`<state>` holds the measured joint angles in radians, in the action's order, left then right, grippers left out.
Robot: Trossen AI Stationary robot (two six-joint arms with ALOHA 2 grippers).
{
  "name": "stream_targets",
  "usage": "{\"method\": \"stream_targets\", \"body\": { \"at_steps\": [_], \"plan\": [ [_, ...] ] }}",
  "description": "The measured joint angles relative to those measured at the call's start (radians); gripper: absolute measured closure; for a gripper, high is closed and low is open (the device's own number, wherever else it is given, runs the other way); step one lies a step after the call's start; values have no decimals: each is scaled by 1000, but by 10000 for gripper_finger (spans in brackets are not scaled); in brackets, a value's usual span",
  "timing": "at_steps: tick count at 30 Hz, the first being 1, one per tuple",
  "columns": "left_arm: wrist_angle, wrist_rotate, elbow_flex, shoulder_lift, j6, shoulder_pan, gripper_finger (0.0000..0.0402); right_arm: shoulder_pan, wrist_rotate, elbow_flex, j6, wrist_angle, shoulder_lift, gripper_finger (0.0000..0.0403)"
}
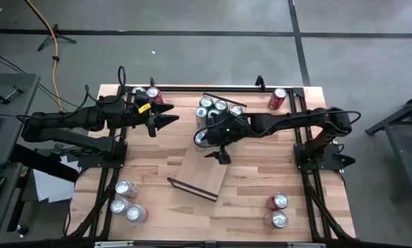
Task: Place canned beverage on shelf
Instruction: Put the blue soda can on the shelf aligned with the other blue soda can
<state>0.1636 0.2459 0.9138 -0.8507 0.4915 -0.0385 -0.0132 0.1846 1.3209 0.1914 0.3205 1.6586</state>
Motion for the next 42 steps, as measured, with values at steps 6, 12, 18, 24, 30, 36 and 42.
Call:
{"method": "stream_targets", "body": {
  "at_steps": [6, 12, 18, 24, 30, 36, 42],
  "plan": [
    [-5, 0, 0, 0, -6, 0, 154, -2, -88, 2, -166, -190, 8, 91],
    [-6, 0, 0, 0, -6, 0, 154, 17, -111, 1, -326, -223, 72, 91],
    [-5, 0, 0, 0, -6, 0, 154, 49, -196, 1, -323, -230, 103, 91],
    [-5, 0, 0, 0, -6, 0, 154, 49, -211, 1, -311, -219, 88, 91],
    [-5, 0, 0, 0, -6, 0, 154, 49, -240, 1, -296, -139, 63, 91],
    [-5, 0, 0, 0, -6, 0, 154, 49, -239, 1, -316, -177, 62, 91],
    [-5, 0, 0, 0, -14, 0, 154, 49, -244, 1, -331, -192, 86, 91]
  ]
}}
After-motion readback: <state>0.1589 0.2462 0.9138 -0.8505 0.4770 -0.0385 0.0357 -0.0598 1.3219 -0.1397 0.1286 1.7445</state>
